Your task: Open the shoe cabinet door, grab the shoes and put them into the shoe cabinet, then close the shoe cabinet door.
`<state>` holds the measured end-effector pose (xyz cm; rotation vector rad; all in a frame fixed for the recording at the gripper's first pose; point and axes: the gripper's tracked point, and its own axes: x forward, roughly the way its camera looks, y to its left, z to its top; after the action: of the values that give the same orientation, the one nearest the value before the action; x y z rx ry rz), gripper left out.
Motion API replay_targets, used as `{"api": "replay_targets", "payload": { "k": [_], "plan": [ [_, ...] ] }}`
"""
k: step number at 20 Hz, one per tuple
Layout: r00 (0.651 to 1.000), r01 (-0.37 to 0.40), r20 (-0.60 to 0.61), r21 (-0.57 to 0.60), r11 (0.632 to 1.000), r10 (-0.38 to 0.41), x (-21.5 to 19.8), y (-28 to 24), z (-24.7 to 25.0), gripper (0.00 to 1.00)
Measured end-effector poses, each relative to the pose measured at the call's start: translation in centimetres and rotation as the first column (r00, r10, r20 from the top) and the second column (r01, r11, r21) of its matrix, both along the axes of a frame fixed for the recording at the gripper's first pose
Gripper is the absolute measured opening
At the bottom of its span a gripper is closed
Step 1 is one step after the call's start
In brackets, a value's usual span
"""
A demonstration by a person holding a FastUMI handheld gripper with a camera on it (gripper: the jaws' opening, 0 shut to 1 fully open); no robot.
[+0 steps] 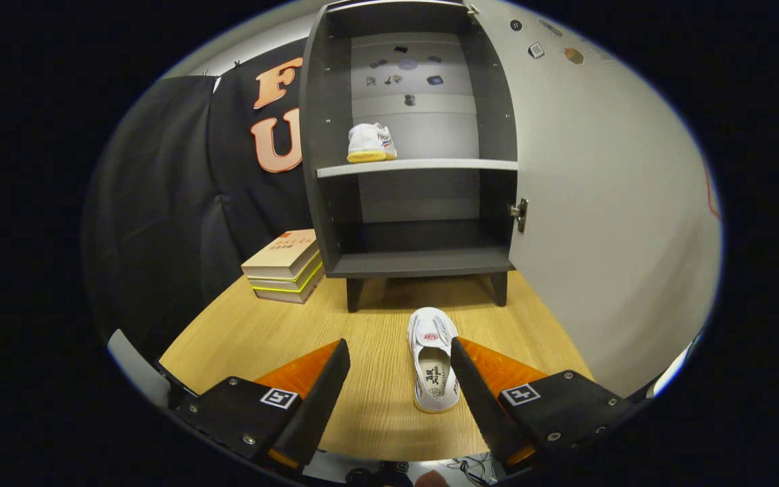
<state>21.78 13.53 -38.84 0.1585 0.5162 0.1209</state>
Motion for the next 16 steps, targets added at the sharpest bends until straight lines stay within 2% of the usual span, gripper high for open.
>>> {"api": "replay_targets", "payload": {
  "k": [4, 10, 12, 16],
  "plan": [
    [0.998, -0.033, -0.05, 0.004, 0.999, 0.033, 2.3, 1.1, -5.7, 0.94],
    [0.994, -0.025, -0.107, -0.021, 0.999, 0.023, 4.6, 1.9, -11.7, 0.93],
    [0.994, -0.033, -0.106, -0.025, 0.999, 0.03, 5.6, 2.5, -12.5, 0.9],
    [0.995, -0.028, -0.094, -0.032, 0.999, 0.025, 7.7, 3.1, -13.9, 0.74]
  ]
}}
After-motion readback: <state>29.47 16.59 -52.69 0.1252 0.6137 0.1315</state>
